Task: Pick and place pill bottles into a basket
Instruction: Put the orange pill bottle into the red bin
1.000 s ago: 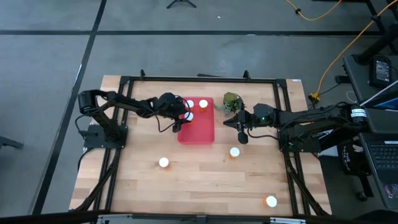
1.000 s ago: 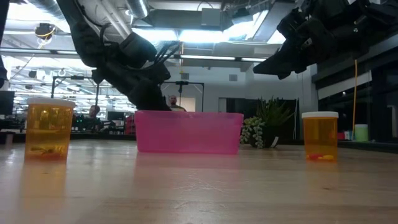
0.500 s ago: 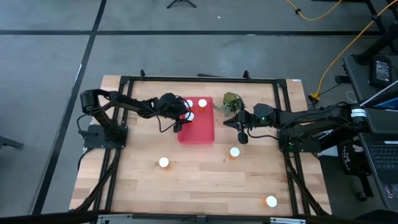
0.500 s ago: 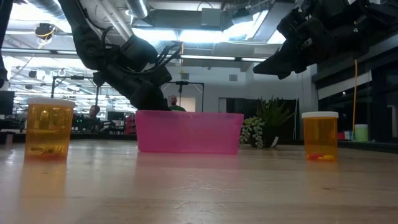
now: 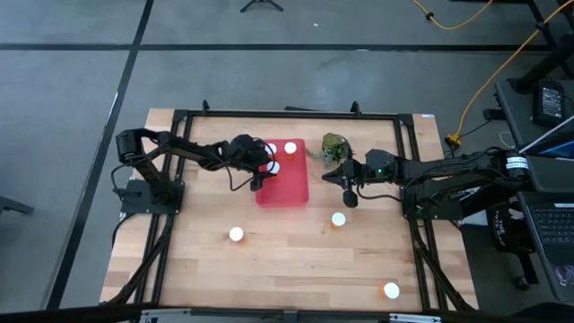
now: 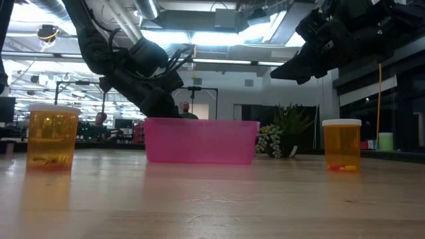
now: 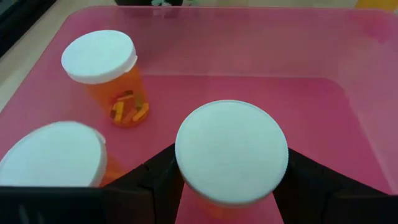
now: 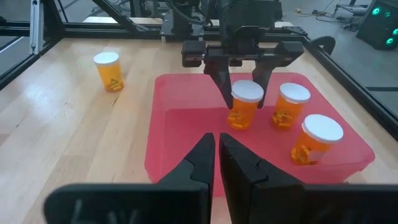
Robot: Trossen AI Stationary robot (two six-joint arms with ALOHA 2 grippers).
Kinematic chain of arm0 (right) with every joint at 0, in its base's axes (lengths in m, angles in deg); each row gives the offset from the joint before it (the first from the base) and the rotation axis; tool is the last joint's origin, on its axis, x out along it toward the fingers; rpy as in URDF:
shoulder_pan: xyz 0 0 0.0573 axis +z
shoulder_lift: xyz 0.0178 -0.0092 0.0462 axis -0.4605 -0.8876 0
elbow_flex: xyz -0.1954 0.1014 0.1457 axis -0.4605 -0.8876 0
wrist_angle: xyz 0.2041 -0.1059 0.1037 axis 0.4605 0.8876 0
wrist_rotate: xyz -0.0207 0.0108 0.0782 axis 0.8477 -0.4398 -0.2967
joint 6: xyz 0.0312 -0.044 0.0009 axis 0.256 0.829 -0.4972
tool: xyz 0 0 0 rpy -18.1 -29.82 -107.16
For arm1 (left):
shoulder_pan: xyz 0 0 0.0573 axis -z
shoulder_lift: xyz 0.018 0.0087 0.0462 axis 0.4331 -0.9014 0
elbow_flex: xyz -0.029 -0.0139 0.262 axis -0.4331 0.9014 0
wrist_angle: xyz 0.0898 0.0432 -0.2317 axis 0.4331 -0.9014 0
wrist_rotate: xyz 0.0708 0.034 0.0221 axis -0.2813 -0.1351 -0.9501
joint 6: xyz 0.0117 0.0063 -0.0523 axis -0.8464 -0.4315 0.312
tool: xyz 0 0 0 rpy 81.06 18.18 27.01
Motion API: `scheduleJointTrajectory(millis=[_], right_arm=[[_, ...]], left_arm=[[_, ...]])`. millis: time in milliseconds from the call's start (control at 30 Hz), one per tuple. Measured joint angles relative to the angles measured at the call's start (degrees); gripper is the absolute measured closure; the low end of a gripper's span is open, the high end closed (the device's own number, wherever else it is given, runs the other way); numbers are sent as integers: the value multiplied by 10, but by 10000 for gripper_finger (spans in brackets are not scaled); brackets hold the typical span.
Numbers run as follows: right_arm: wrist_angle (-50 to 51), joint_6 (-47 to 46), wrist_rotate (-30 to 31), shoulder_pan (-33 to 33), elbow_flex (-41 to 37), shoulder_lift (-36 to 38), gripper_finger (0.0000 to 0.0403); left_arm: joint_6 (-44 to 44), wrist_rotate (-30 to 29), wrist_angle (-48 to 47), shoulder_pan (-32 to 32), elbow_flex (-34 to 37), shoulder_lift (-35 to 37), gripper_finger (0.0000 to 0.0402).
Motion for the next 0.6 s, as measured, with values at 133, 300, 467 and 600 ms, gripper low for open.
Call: scheduleJointTrajectory(millis=[133, 300, 467, 600], right_arm=[[0, 0, 0, 0, 0, 0, 374], [0, 0, 0, 0, 0, 0, 374], [1, 0, 0, 0, 0, 0, 374], [1, 0, 0, 0, 0, 0, 374]], left_arm=[[2, -20, -4, 0, 1, -1, 185], [2, -20, -1, 0, 1, -1, 181], [1, -20, -1, 0, 1, -1, 182], [-1, -20, 0, 0, 1, -1, 181]])
